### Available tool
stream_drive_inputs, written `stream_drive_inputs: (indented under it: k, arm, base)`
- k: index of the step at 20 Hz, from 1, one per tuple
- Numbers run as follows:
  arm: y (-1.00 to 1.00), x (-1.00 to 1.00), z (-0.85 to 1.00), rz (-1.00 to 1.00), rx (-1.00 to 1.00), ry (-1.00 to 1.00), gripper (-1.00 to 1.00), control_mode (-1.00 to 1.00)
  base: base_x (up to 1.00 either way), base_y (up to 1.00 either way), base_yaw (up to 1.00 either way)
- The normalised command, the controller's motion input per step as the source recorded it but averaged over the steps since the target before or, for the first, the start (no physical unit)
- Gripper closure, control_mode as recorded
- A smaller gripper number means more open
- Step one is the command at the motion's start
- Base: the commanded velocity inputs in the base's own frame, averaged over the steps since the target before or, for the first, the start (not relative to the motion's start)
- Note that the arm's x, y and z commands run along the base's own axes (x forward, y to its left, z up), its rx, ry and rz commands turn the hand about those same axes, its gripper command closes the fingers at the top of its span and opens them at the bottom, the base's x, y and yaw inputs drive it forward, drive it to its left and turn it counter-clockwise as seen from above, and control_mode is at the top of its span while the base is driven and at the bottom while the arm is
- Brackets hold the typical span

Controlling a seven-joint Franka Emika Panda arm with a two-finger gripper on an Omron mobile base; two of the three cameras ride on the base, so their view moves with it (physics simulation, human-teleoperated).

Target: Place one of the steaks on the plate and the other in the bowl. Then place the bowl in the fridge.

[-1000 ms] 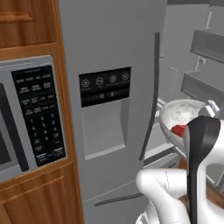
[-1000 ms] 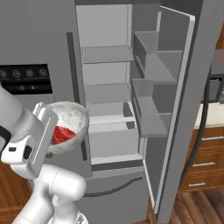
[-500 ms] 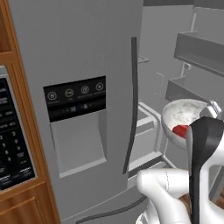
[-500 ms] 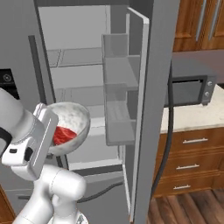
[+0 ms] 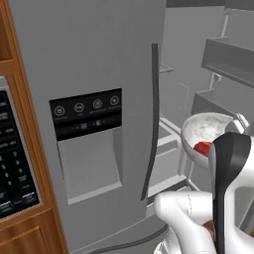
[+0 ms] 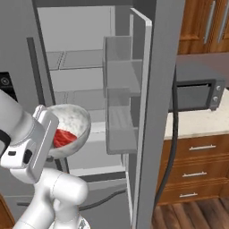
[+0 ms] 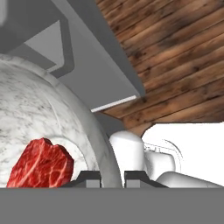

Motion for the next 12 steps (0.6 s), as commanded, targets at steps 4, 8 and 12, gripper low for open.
stream_drive_inputs:
  k: [4,8,12]
  arm:
    - [0.0,0.0,0.0,0.0,0.0,0.0,1.0,1.0]
    - [0.0,0.0,0.0,0.0,0.0,0.0,1.0,1.0]
    - [0.0,0.0,0.0,0.0,0.0,0.0,1.0,1.0]
  base:
    - [0.33,-0.12,0.17]
    - [0.26,0.0,0.23]
    - [0.25,0.0,0.23]
